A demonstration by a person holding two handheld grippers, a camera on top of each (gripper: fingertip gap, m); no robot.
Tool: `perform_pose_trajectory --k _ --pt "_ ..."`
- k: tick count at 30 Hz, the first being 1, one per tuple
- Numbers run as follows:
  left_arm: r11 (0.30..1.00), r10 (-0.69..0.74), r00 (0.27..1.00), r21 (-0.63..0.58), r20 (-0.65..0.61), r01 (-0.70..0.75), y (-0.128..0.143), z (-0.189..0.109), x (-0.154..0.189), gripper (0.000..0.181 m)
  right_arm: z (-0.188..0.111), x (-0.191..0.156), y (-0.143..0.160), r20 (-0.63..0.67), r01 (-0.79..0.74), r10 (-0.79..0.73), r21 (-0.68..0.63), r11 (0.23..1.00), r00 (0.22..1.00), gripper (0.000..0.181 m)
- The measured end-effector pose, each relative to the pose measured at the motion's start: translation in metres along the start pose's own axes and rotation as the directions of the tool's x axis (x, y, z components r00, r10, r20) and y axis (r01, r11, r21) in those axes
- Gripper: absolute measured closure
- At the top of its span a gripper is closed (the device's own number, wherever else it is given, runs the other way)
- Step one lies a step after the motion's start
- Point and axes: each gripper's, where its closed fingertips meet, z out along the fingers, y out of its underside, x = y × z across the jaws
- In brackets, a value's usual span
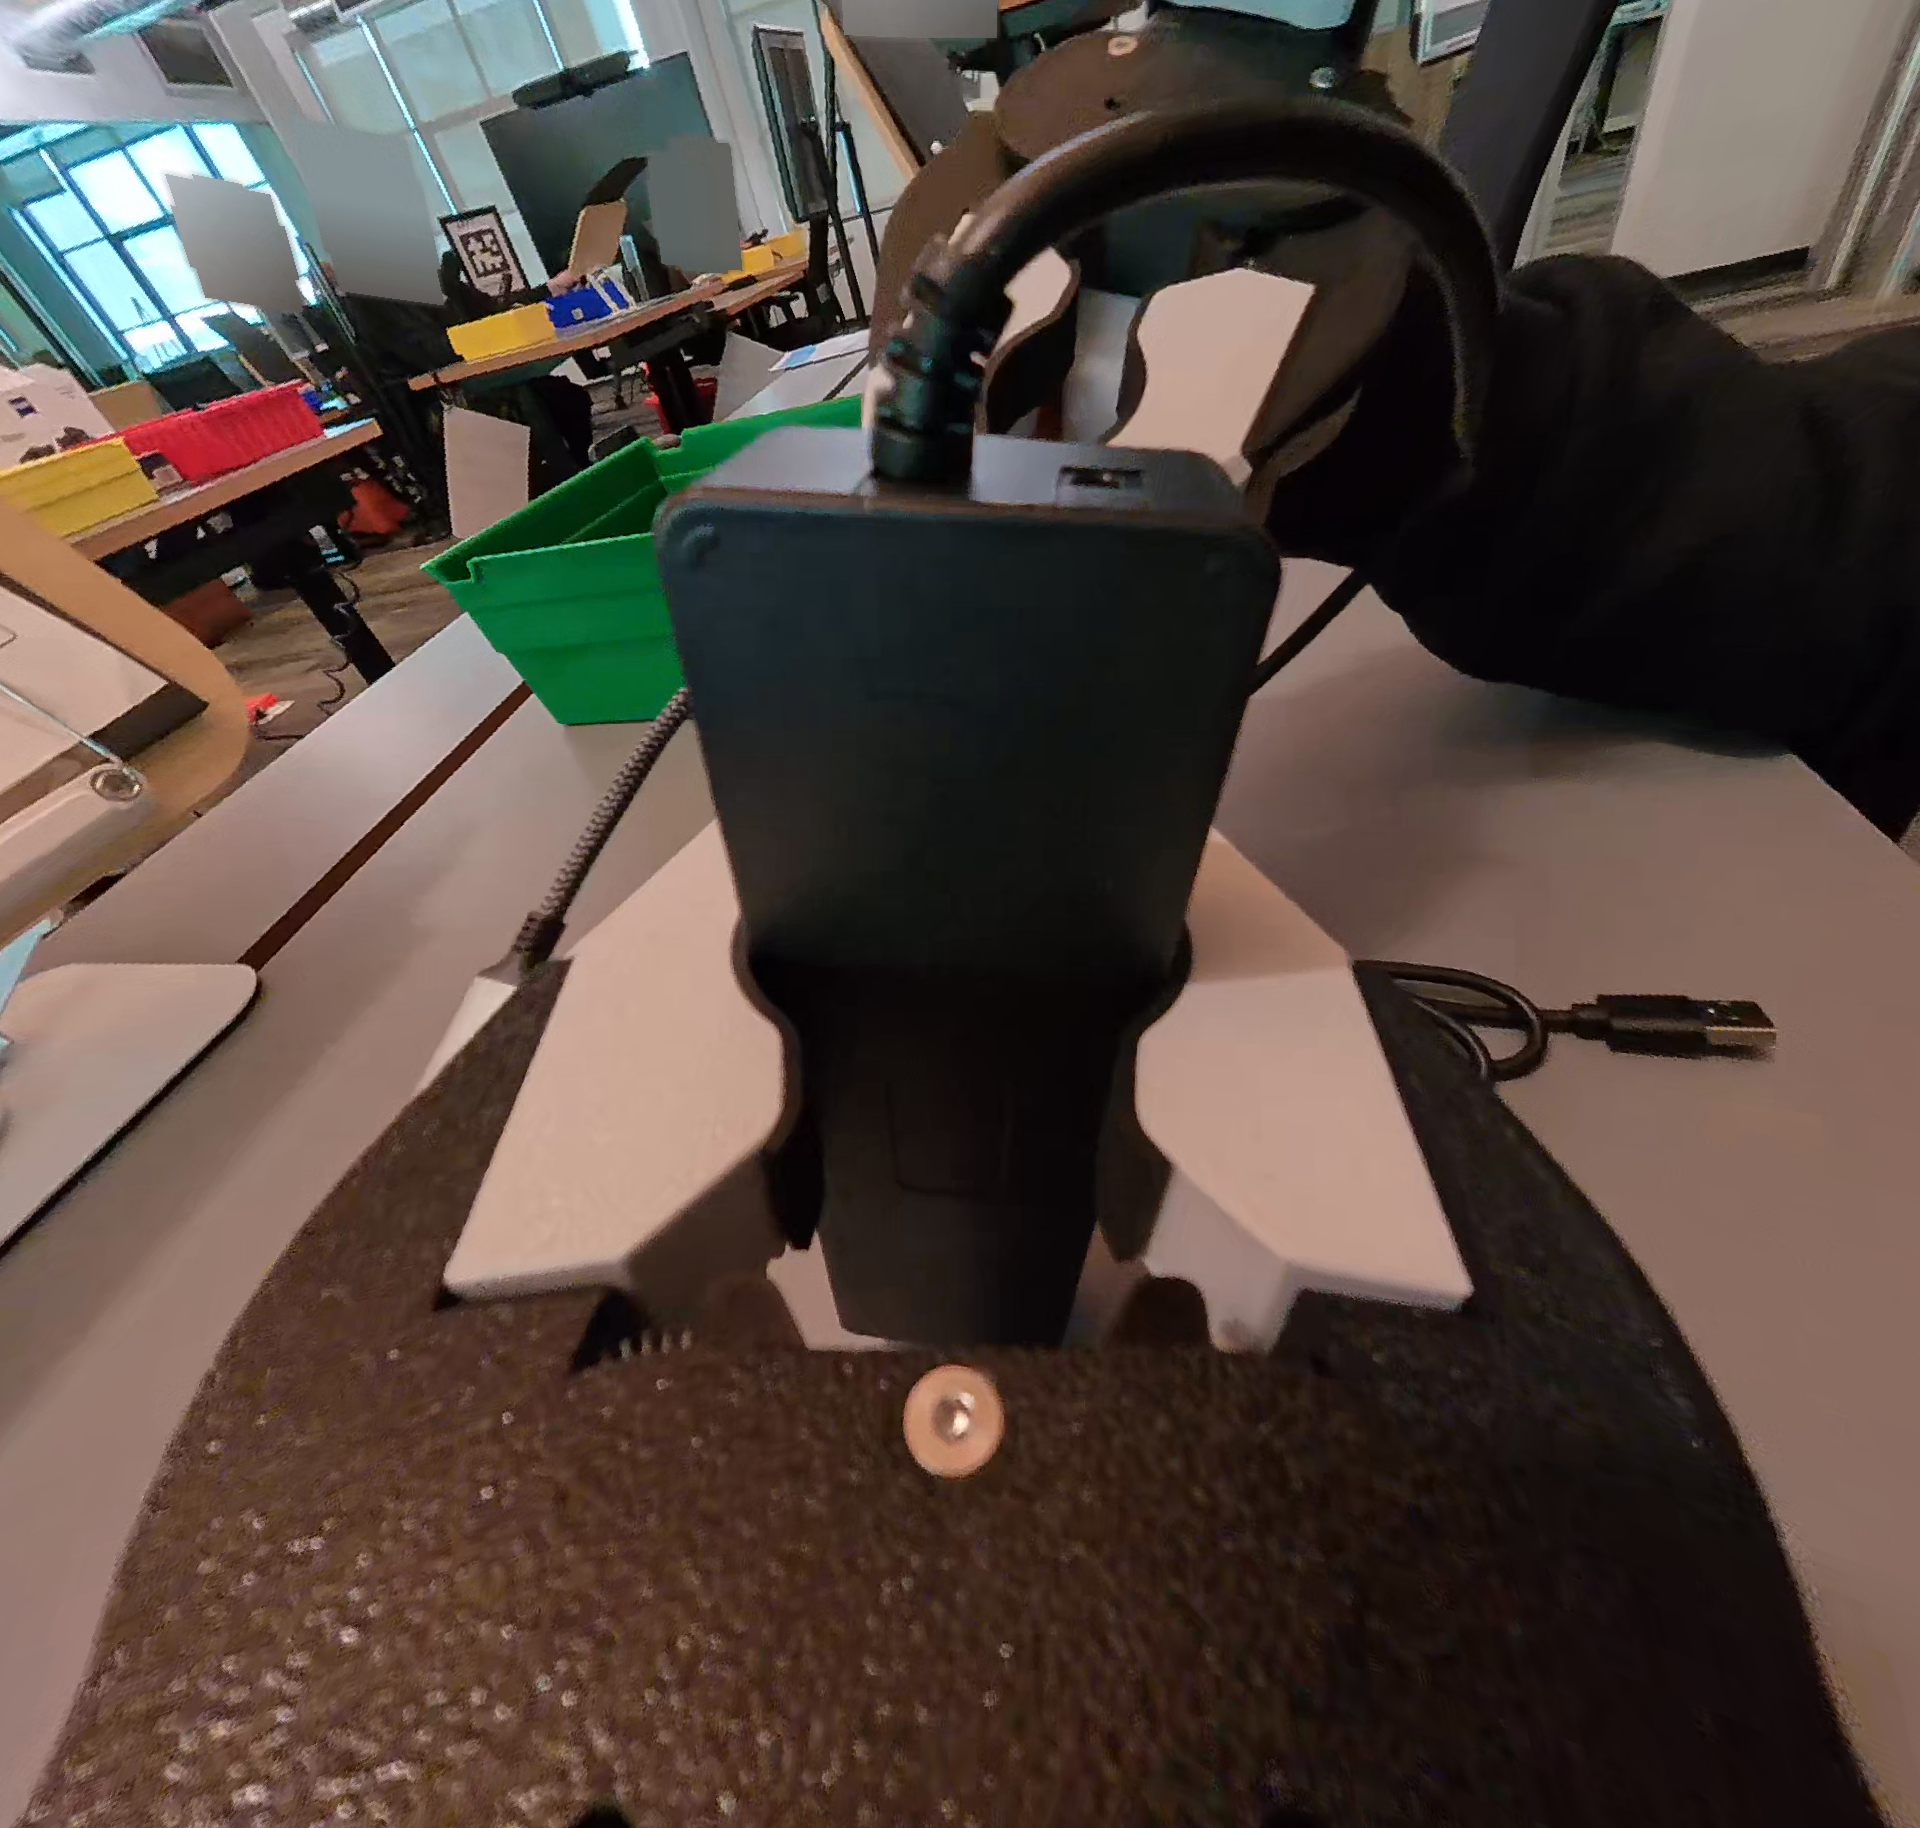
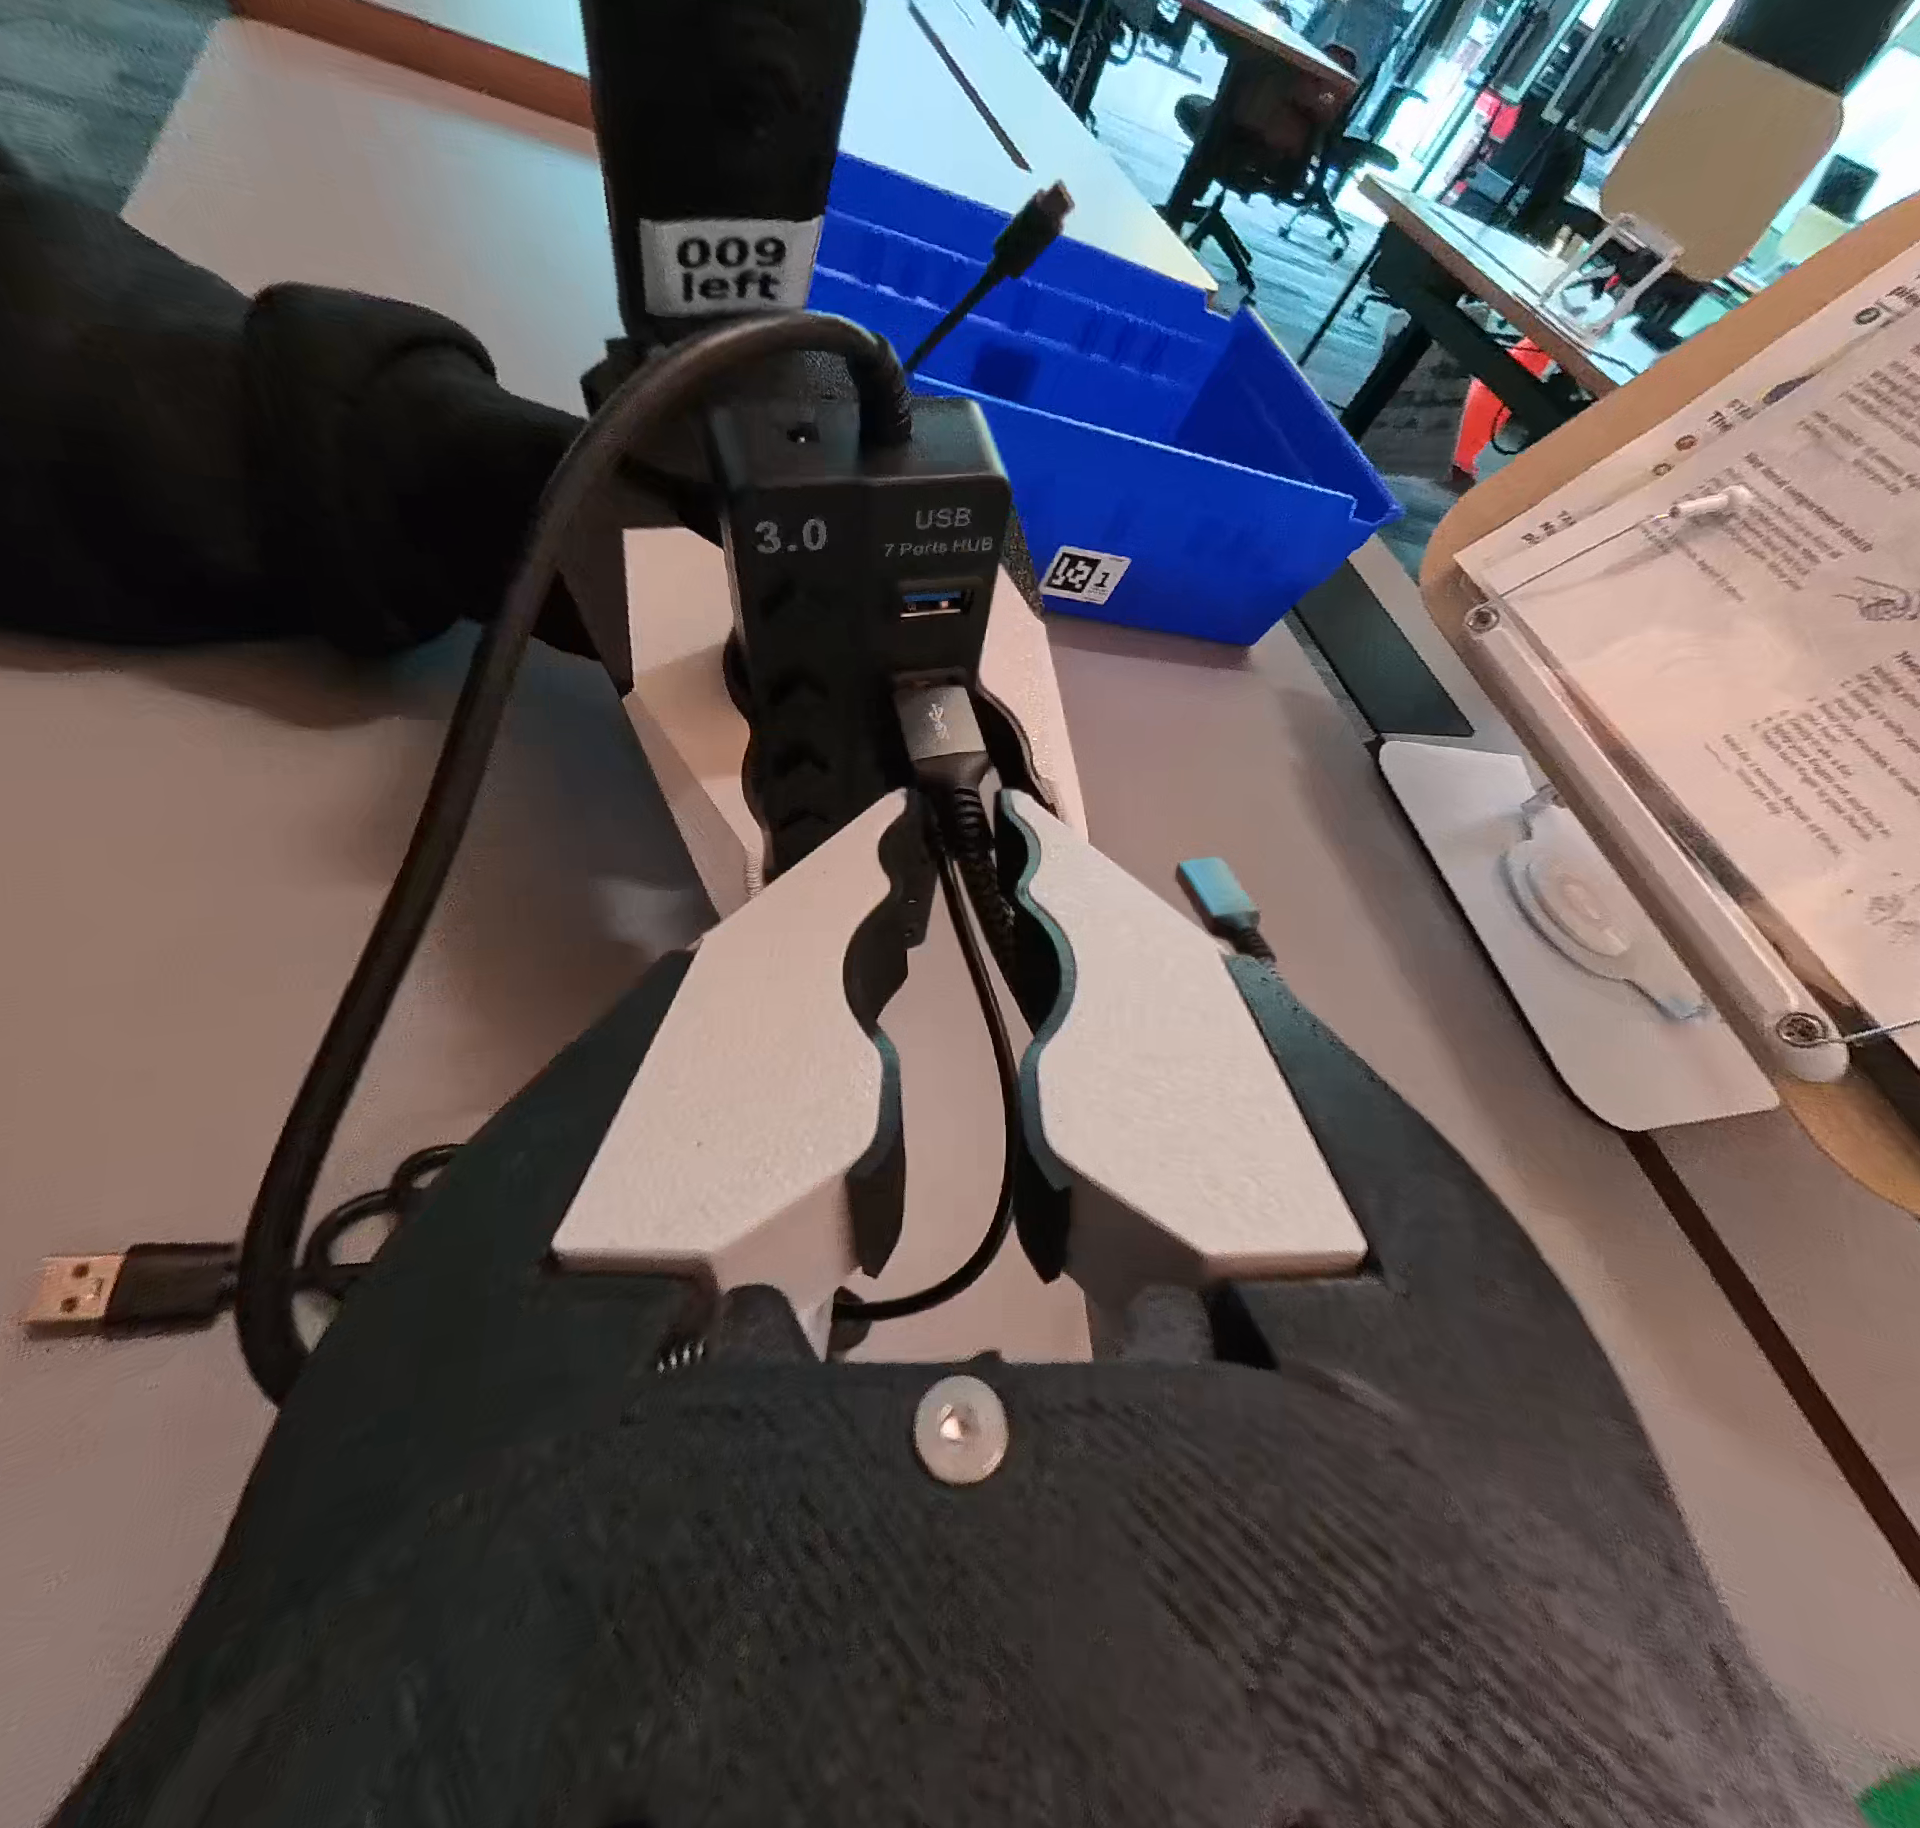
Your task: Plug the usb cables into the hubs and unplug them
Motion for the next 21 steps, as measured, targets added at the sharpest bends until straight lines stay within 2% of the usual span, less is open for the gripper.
perform_pose_trajectory --k 1,10,14,21 --pt "1.000 0.002 1.000 0.001 -0.005 -0.002 0.000 0.000 0.001 0.119 -0.001 0.000 0.000 0.009 -0.010 0.010 0.006 1.000 1.000 0.171" --pt "0.999 0.039 0.997 -0.025 -0.065 -0.040 0.004 0.001 0.010 0.119 -0.005 -0.009 0.006 0.080 0.012 -0.007 -0.067 0.998 0.997 0.173" --pt "0.999 0.043 0.995 -0.008 -0.085 -0.044 -0.005 -0.001 0.013 0.119 -0.009 -0.011 0.002 0.046 0.138 -0.133 -0.136 0.981 0.990 0.173" --pt "0.997 0.075 0.991 -0.022 -0.109 -0.078 -0.011 -0.003 0.020 0.119 -0.016 -0.014 -0.002 0.032 0.255 -0.254 -0.213 0.943 0.967 0.173"
